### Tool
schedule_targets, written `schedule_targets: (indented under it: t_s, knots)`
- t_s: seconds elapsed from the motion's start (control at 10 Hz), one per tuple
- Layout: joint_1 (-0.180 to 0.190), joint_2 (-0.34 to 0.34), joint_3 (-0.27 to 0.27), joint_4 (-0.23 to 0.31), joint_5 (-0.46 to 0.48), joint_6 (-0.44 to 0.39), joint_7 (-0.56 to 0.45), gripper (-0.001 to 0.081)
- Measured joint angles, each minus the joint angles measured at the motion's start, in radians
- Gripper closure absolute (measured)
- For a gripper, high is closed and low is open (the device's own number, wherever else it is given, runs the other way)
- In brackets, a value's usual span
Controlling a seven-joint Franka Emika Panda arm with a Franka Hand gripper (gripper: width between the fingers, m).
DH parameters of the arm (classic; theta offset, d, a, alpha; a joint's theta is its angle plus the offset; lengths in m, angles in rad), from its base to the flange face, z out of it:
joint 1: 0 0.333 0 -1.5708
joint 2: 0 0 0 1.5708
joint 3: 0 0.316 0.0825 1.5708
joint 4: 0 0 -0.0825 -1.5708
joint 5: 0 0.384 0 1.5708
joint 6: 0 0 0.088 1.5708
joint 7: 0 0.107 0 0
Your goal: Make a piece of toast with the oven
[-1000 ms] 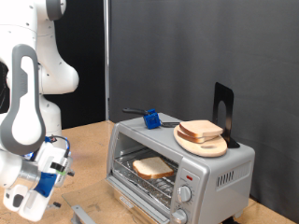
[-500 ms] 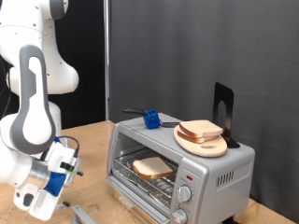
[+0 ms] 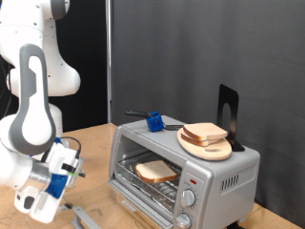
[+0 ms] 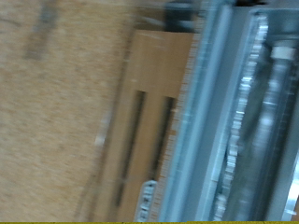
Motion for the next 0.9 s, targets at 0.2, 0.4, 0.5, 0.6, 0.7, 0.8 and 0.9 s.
schedule_targets:
  t_s: [0.2,0.4,0.5,0.6,0.7,0.8,0.9]
  knots:
    - [-0.012,-0.041,-0.009,0.006,-0.020,-0.095,0.026,0.0124]
    - [-0.015,-0.088,-0.010,0.003,-0.032,-0.155,0.055,0.0124]
    - [-0.015,-0.113,-0.009,-0.001,-0.033,-0.189,0.062,0.0124]
    - [-0.015,-0.140,-0.009,-0.005,-0.033,-0.228,0.072,0.0124]
    - [-0.014,-0.166,-0.007,-0.013,-0.033,-0.251,0.082,0.0124]
    - [-0.012,-0.193,-0.004,-0.023,-0.028,-0.275,0.093,0.0124]
    - [-0.010,-0.223,0.005,-0.037,-0.017,-0.285,0.104,0.0124]
